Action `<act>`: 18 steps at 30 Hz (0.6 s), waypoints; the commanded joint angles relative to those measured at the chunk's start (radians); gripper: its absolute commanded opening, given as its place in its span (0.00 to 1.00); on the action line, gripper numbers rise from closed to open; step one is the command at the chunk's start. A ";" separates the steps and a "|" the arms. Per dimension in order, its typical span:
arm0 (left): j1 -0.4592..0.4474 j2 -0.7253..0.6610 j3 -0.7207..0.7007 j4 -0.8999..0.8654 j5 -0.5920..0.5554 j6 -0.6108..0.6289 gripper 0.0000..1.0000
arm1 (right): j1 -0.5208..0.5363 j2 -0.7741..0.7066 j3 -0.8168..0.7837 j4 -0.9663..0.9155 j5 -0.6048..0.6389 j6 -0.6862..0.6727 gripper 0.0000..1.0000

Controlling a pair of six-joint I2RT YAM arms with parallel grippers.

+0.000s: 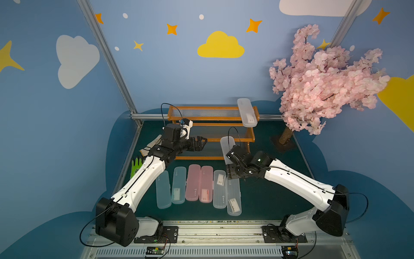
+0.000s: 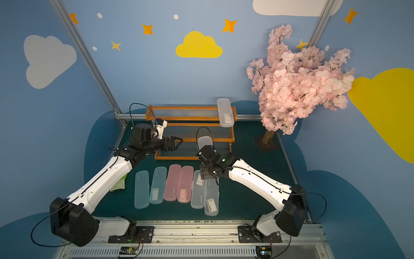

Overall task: Place the pencil cases on the shelf according to color
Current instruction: Place the pencil case on the shelf.

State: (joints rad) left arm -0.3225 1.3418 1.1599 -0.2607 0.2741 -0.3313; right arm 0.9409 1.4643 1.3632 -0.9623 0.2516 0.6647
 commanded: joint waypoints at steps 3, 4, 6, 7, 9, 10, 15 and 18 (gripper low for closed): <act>0.007 -0.065 -0.040 0.048 -0.091 0.027 1.00 | 0.006 0.024 0.099 0.033 0.066 -0.048 0.67; 0.012 -0.067 -0.048 0.060 -0.090 0.022 1.00 | 0.005 0.023 0.103 0.052 0.070 -0.077 0.67; 0.027 -0.061 -0.053 0.067 -0.083 0.004 1.00 | 0.003 0.021 0.110 0.104 0.079 -0.106 0.67; 0.033 -0.054 -0.053 0.068 -0.078 -0.004 1.00 | -0.001 0.025 0.123 0.116 0.079 -0.114 0.68; 0.036 -0.044 -0.050 0.064 -0.074 -0.008 1.00 | -0.013 0.039 0.162 0.120 0.075 -0.135 0.67; 0.037 -0.041 -0.049 0.063 -0.069 -0.009 1.00 | -0.017 0.050 0.187 0.120 0.081 -0.148 0.67; 0.036 -0.035 -0.054 0.074 -0.052 -0.021 1.00 | -0.059 0.113 0.309 0.117 0.076 -0.211 0.68; 0.036 -0.029 -0.053 0.072 -0.047 -0.024 1.00 | -0.098 0.161 0.400 0.109 0.064 -0.235 0.68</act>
State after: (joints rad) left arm -0.2878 1.2976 1.1122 -0.2142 0.2127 -0.3470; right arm 0.8734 1.5982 1.6920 -0.8780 0.3061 0.4801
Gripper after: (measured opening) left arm 0.998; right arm 0.773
